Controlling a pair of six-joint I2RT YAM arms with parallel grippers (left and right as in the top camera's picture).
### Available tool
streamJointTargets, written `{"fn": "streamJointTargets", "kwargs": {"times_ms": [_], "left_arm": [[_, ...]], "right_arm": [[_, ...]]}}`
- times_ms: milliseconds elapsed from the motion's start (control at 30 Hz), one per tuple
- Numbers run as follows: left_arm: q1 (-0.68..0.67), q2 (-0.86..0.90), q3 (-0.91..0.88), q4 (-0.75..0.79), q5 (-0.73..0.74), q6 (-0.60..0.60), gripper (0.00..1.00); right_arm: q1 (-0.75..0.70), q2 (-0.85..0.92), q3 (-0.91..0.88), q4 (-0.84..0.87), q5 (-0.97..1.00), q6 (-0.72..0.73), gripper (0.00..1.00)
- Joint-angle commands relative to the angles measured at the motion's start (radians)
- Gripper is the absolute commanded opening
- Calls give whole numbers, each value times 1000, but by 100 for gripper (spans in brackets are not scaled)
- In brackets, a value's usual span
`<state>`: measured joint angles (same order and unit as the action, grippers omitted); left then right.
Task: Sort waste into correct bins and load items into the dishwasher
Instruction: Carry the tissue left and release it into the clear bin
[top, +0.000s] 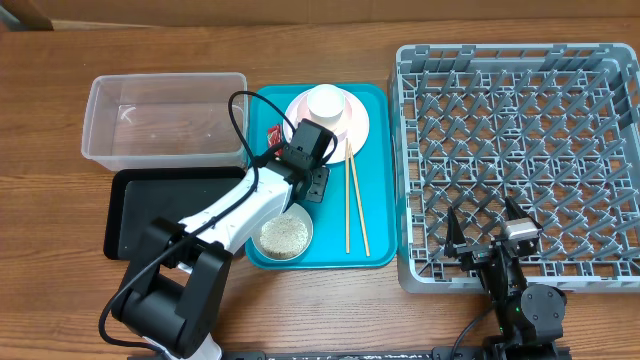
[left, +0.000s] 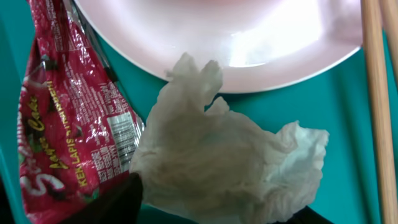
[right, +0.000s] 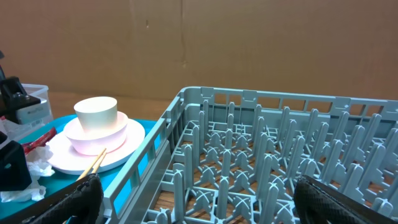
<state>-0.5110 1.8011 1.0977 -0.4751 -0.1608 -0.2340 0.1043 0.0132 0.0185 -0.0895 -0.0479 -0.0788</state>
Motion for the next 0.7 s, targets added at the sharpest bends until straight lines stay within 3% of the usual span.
{"fn": "streamJointTargets", "kwargs": {"times_ms": [0,167,300,667], "left_arm": [[-13,10,-36,25,6,-7,56],[-13,11,-43,32,32,-6,40],[-14,1,-24,10,31,-6,6],[23,-237,263,-288,21,-18,4]], "right_arm": [[-4,-8,-11,8,3,0,100],[-4,-8,-11,8,3,0,100],[-4,-8,-11,8,3,0,100],[-4,-8,-11,8,3,0,100]]}}
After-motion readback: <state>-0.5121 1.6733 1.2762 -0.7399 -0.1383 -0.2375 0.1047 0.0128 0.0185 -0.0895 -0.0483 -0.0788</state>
